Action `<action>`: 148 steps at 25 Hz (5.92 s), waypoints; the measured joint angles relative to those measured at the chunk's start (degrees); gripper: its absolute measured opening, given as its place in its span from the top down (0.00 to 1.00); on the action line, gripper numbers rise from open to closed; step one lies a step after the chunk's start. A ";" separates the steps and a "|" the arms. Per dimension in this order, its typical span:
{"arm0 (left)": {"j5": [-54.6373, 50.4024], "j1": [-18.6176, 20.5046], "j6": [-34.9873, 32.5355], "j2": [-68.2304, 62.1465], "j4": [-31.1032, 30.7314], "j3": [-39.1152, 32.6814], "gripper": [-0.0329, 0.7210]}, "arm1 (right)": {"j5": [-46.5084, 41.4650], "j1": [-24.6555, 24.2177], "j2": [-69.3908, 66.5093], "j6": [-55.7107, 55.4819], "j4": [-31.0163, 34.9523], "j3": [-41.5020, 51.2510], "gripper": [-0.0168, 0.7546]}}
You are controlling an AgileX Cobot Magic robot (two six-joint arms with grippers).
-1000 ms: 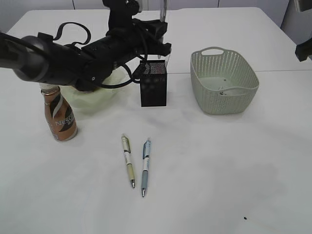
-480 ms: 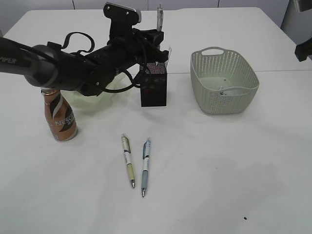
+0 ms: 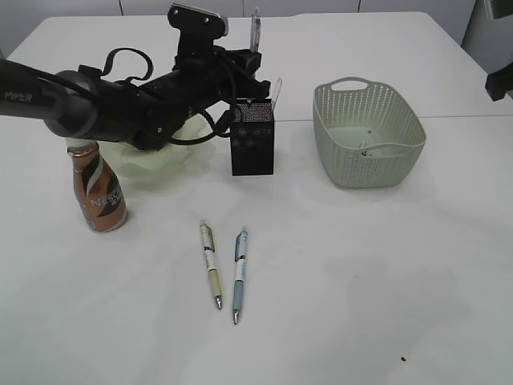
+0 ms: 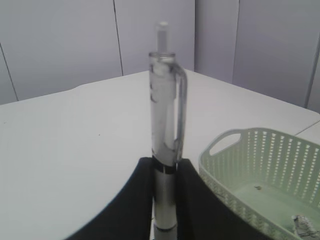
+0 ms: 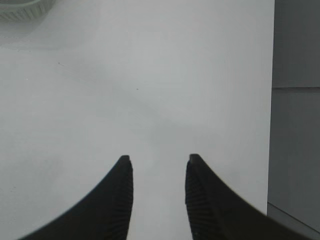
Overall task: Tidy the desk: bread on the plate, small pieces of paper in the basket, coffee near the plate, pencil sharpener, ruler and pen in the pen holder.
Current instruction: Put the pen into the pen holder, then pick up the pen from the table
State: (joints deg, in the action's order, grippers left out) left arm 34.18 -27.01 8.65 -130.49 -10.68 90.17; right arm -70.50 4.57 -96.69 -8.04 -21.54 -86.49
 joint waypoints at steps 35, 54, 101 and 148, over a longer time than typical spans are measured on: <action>-2.19 0.66 0.70 -1.37 1.29 0.14 0.62 | 0.00 0.00 0.00 0.00 0.00 0.00 0.60; -58.18 0.54 1.23 19.48 7.68 0.14 0.62 | 0.00 0.00 0.00 0.00 0.00 0.00 0.60; -90.79 -5.07 21.29 1.85 16.27 3.49 0.62 | 0.00 0.00 0.00 0.09 0.30 0.00 0.60; -90.42 -5.07 17.07 -0.16 16.37 3.78 0.74 | 0.00 0.00 0.00 0.09 0.30 0.00 0.60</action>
State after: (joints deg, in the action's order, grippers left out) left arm -56.24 -32.08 25.72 -130.66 5.70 93.95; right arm -70.50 4.57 -96.69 -7.94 -21.24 -86.49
